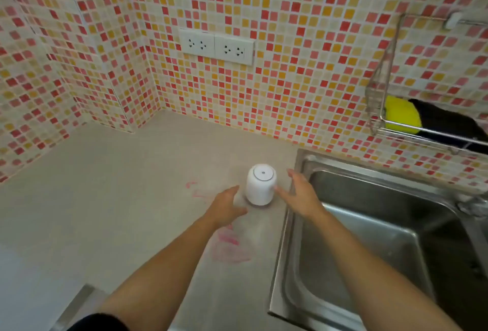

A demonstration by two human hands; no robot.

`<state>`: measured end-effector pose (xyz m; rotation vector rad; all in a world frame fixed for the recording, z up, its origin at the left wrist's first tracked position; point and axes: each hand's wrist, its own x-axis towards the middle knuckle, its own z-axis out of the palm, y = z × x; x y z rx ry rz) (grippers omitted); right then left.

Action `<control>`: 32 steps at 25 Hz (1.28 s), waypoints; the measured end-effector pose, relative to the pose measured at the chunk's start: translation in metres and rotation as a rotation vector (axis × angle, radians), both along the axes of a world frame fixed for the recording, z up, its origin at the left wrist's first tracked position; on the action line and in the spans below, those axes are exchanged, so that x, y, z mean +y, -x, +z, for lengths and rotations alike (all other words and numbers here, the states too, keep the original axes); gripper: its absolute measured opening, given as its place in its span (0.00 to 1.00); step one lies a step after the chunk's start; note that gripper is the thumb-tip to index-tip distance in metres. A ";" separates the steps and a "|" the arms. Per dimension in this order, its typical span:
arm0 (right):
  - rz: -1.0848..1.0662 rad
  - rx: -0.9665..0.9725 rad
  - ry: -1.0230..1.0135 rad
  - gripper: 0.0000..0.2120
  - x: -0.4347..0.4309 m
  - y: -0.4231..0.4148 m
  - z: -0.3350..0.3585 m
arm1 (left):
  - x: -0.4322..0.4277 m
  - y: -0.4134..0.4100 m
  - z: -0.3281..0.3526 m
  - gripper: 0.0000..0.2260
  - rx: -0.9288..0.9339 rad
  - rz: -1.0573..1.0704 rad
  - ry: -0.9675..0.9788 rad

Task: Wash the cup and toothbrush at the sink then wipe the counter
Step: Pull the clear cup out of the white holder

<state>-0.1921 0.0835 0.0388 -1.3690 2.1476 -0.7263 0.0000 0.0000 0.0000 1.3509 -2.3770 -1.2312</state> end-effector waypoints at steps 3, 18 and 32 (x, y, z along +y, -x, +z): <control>0.063 -0.045 -0.038 0.47 -0.030 -0.007 0.000 | -0.015 0.012 -0.014 0.29 0.126 -0.022 -0.061; 0.106 -0.098 -0.083 0.39 -0.037 0.015 -0.012 | -0.043 0.046 -0.041 0.41 0.212 -0.137 -0.068; 0.184 0.037 -0.087 0.36 -0.039 0.018 0.000 | -0.041 0.051 -0.056 0.44 0.254 -0.174 -0.129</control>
